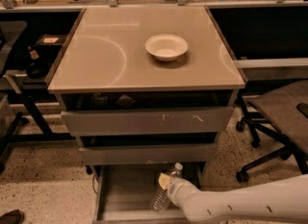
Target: Place water bottle into bottom drawer
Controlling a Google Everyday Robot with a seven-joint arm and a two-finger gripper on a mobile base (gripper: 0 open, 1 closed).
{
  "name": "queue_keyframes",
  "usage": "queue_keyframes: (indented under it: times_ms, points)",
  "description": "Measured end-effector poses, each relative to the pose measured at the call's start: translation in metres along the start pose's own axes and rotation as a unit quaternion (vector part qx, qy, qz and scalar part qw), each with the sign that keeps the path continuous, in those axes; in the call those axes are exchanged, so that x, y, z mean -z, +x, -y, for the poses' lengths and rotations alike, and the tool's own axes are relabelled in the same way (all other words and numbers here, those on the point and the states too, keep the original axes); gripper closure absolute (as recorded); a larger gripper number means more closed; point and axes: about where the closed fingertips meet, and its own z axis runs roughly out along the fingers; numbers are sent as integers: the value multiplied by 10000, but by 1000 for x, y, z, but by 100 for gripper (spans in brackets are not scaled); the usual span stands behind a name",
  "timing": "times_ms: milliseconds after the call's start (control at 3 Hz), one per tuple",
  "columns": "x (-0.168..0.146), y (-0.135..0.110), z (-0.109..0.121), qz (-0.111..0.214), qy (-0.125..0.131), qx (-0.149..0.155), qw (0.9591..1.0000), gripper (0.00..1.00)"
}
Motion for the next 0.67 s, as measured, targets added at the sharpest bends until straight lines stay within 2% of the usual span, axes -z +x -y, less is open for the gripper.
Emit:
queue_keyframes:
  times_ms: [333, 667]
  points:
    - [0, 0, 0, 0, 0, 0, 10000, 100]
    - [-18, 19, 19, -73, 72, -69, 9999, 100]
